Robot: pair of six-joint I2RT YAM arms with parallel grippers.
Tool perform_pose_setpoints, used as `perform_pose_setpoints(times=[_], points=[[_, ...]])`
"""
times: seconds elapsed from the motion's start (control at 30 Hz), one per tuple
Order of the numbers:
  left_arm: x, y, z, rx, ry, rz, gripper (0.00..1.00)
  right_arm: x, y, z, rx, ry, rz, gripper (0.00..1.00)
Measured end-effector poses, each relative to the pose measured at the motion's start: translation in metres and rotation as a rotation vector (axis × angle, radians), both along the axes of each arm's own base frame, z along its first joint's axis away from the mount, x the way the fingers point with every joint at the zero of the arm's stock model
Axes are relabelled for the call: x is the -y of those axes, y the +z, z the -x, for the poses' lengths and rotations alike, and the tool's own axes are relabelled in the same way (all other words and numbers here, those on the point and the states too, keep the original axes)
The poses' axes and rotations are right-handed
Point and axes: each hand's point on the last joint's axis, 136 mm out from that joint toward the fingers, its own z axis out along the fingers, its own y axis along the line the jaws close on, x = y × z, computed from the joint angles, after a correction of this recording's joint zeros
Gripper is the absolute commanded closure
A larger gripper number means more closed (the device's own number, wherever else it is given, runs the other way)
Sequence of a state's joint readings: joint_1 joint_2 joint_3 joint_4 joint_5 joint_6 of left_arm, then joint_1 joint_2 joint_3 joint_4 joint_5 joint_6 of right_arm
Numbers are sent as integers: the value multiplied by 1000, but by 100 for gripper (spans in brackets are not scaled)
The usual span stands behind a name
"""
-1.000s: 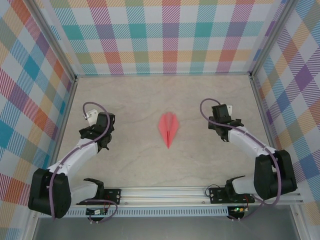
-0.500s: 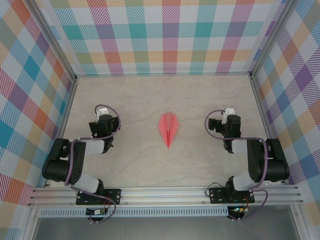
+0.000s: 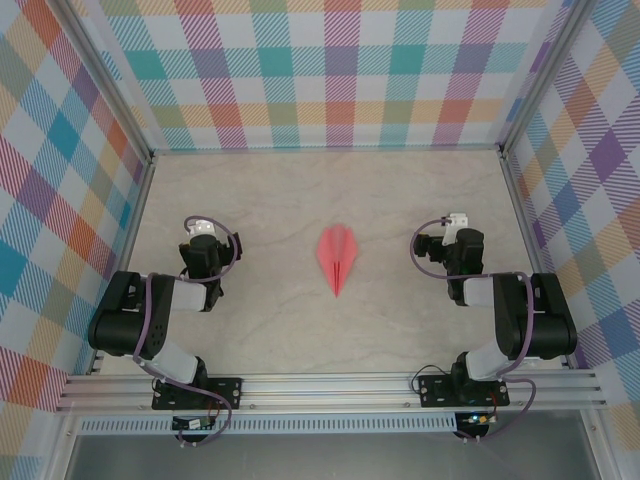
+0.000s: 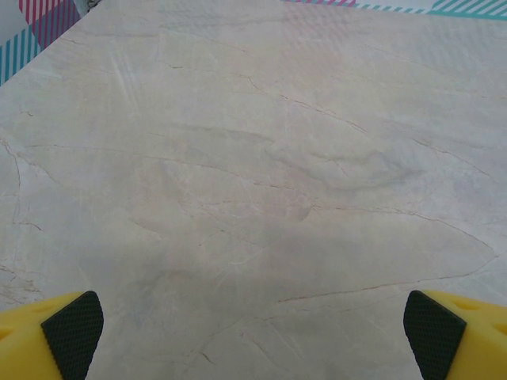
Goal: Fold a paper plane with a square sheet of paper (pick it up from the middle)
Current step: Reset both arms
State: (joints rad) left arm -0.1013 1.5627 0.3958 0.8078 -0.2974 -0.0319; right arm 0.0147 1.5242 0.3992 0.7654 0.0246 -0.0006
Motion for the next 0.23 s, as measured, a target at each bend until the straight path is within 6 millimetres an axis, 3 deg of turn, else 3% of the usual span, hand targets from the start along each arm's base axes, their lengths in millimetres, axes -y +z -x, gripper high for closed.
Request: perform_pose_setpoints(times=[0.23], points=[[0, 2, -1, 7, -1, 1, 0, 0, 0, 0, 1, 0, 0, 0]])
